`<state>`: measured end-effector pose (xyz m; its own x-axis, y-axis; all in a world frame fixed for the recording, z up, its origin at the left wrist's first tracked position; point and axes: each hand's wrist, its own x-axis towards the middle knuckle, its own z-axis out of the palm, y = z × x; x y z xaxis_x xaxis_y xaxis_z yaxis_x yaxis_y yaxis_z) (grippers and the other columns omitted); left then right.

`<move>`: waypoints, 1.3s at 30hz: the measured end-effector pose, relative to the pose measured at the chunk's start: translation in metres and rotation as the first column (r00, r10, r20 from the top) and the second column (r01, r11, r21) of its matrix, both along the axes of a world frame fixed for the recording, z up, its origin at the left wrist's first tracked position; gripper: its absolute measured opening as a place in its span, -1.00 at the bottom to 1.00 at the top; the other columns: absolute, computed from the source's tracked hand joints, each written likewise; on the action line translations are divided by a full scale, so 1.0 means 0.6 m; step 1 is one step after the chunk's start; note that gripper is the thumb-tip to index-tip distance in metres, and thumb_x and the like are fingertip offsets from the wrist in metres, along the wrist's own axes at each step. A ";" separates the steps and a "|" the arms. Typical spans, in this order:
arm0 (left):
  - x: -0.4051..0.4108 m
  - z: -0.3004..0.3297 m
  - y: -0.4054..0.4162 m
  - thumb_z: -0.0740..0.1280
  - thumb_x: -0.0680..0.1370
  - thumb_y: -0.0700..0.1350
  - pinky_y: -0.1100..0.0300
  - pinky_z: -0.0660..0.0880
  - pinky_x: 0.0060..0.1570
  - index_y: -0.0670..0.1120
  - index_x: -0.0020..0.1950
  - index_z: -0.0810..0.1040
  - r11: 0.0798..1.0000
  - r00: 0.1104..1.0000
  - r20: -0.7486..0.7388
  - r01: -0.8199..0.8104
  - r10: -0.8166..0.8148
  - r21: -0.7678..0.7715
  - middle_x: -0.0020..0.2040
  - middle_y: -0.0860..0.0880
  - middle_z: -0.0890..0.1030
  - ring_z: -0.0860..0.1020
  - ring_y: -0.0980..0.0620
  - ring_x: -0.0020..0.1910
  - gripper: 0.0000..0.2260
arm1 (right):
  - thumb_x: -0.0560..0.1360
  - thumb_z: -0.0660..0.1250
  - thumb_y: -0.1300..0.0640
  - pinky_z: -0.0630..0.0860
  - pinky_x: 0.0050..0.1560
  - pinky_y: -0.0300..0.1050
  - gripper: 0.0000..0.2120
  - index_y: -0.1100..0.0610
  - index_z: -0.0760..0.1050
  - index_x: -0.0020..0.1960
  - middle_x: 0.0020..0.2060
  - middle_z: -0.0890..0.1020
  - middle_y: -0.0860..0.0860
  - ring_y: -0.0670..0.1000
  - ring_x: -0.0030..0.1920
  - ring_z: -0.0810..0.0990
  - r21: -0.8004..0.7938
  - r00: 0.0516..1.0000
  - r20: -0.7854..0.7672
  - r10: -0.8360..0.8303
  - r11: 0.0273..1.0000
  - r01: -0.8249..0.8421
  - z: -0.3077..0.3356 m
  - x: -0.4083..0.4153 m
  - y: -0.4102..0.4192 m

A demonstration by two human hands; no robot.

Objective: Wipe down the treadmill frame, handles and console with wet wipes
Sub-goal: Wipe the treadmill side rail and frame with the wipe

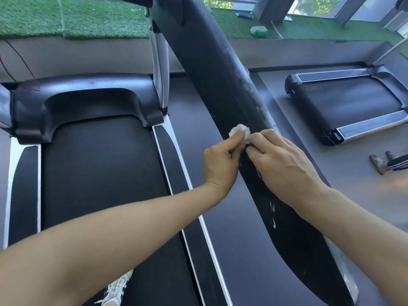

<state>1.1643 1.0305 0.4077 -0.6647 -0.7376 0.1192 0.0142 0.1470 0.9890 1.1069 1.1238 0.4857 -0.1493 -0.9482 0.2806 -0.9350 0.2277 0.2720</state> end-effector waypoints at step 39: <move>-0.049 -0.039 -0.051 0.23 0.61 -0.17 0.04 0.52 -0.09 -0.10 0.21 0.60 0.993 0.932 0.346 -0.120 0.108 0.014 -0.11 -0.21 0.65 0.58 -0.14 -0.14 -0.76 | 0.36 0.02 0.37 0.36 -0.12 -0.15 -0.71 0.23 0.51 -0.28 -0.19 0.56 0.09 0.11 -0.12 0.51 0.059 1.000 0.008 -0.030 0.998 0.030 0.001 0.004 0.000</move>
<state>1.1349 1.0000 0.3845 -0.5720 -0.8102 -0.1282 -0.3422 0.0936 0.9350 1.1096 1.1238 0.4862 -0.1801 -0.9581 0.2228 -0.9303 0.2394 0.2779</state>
